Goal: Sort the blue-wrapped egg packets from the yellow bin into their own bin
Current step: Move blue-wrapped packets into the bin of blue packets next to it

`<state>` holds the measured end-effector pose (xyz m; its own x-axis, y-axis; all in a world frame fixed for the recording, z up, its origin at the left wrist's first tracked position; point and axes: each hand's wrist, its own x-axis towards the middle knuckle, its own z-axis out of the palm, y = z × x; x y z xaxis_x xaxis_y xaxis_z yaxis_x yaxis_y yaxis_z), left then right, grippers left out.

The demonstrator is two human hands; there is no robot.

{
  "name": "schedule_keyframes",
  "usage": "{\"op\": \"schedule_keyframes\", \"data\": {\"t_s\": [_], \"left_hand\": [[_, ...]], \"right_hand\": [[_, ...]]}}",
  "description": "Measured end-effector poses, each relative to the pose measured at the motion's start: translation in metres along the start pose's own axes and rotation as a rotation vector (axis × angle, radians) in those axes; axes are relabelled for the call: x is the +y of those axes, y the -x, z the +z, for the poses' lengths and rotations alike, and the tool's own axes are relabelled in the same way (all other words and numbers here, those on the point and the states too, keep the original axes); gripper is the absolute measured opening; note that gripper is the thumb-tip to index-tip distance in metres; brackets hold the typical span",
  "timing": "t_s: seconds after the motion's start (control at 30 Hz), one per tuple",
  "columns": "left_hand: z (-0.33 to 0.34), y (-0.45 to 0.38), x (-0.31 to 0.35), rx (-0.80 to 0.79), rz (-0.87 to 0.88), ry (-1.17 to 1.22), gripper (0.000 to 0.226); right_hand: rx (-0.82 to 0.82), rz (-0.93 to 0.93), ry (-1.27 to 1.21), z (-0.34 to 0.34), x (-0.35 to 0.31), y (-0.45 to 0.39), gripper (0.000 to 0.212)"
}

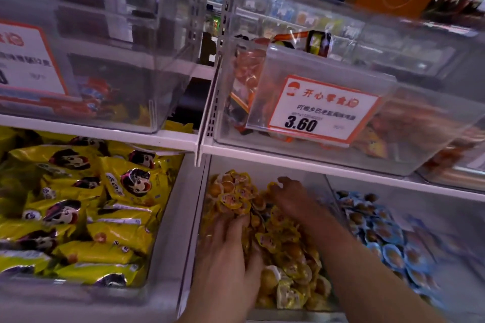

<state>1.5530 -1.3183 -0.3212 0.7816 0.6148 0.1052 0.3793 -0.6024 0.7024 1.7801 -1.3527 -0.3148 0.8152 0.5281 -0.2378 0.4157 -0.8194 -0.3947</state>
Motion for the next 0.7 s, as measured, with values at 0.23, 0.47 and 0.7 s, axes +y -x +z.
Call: {"op": "schedule_keyframes", "data": {"t_s": [0.23, 0.47, 0.7], "left_hand": [[-0.001, -0.005, -0.002, 0.022, -0.105, 0.190, 0.071], [0.001, -0.013, 0.000, 0.004, -0.194, 0.310, 0.080], [-0.002, -0.015, 0.000, 0.013, -0.252, 0.404, 0.079]], "right_hand": [[-0.030, 0.045, 0.153, 0.029, 0.002, -0.024, 0.060], [-0.344, 0.197, -0.653, 0.034, -0.014, -0.012, 0.048], [-0.381, 0.327, -0.967, 0.028, -0.001, 0.010, 0.057]]}}
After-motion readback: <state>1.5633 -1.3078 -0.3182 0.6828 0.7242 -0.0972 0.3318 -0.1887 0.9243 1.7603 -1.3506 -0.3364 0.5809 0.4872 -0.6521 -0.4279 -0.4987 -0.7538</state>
